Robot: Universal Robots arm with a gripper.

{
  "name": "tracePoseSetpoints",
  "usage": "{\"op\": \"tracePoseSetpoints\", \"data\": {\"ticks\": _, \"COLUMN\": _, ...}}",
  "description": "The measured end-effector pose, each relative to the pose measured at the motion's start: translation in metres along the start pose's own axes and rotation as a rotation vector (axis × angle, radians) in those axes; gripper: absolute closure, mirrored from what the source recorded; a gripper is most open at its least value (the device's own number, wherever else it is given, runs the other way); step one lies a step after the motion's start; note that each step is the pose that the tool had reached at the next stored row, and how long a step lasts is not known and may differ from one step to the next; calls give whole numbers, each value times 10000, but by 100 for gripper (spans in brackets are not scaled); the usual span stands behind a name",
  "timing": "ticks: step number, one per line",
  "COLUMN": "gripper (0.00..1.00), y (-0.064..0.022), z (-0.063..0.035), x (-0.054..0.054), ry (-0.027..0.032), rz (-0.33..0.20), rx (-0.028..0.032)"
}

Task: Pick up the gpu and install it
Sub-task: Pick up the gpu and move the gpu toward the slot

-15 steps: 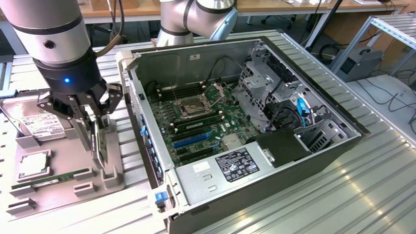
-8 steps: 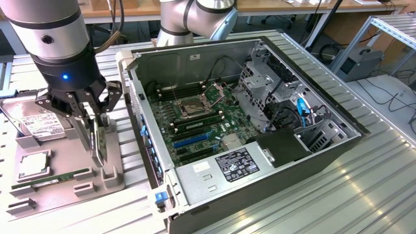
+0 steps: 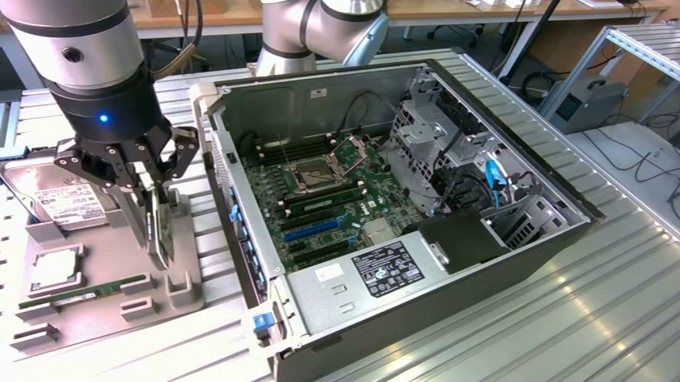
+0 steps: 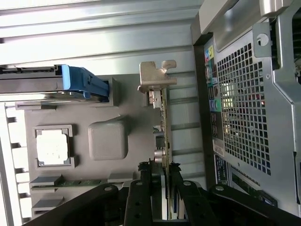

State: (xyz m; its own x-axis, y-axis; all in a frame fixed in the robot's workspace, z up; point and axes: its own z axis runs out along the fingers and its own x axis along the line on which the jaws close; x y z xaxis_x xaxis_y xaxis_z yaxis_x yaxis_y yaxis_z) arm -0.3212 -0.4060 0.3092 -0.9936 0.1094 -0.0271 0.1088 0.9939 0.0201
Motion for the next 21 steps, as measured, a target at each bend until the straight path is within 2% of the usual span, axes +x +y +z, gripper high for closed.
{"op": "tracePoseSetpoints", "data": {"ticks": 21, "gripper": 73, "y": 3, "z": -151, "x": -4, "ry": 0, "rz": 0, "rx": 0}}
